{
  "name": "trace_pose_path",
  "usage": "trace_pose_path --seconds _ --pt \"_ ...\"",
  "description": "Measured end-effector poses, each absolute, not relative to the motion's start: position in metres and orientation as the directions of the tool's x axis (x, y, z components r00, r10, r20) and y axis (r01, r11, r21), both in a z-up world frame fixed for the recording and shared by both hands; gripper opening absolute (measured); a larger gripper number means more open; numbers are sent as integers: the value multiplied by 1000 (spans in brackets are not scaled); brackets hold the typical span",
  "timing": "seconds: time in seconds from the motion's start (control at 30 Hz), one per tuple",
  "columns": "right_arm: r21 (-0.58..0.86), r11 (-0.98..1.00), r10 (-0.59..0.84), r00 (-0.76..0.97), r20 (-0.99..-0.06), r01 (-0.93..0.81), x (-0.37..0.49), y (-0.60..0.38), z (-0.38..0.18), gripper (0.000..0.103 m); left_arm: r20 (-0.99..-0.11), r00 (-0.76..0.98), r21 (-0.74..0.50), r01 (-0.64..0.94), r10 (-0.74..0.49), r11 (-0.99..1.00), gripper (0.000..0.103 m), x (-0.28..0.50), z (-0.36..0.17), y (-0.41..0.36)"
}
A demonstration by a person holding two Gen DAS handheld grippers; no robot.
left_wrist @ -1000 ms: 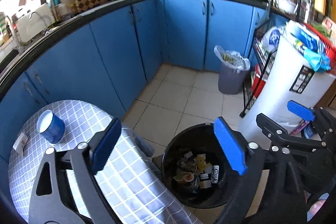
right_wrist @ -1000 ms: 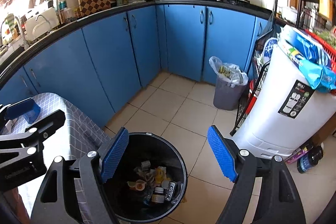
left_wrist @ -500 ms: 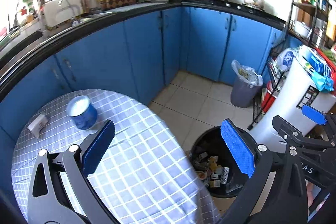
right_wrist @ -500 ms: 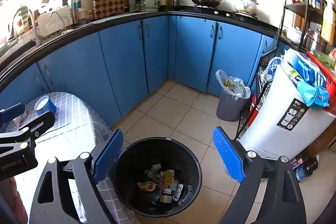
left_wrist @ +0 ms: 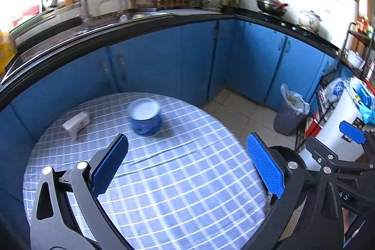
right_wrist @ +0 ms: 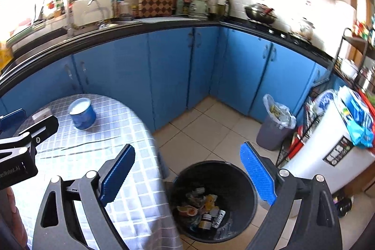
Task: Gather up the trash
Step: 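Move both grippers over the table toward the white carton and blue mug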
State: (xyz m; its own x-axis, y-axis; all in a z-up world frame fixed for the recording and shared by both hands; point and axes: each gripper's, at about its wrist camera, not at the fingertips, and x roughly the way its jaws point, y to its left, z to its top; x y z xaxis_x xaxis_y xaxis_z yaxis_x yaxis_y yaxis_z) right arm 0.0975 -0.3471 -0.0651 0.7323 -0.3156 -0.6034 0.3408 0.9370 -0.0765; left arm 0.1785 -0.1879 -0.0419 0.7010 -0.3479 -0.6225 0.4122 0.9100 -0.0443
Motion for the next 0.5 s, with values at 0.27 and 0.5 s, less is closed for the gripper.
trace_pose_path --seconds 0.27,0.5 --pt "-115 966 -254 750 -610 233 138 -279 -66 89 -618 740 -69 285 -266 956 100 202 -45 -110" --pt "-119 981 -192 750 -633 151 172 -232 -74 89 -635 746 -95 182 -200 979 100 224 -55 -45"
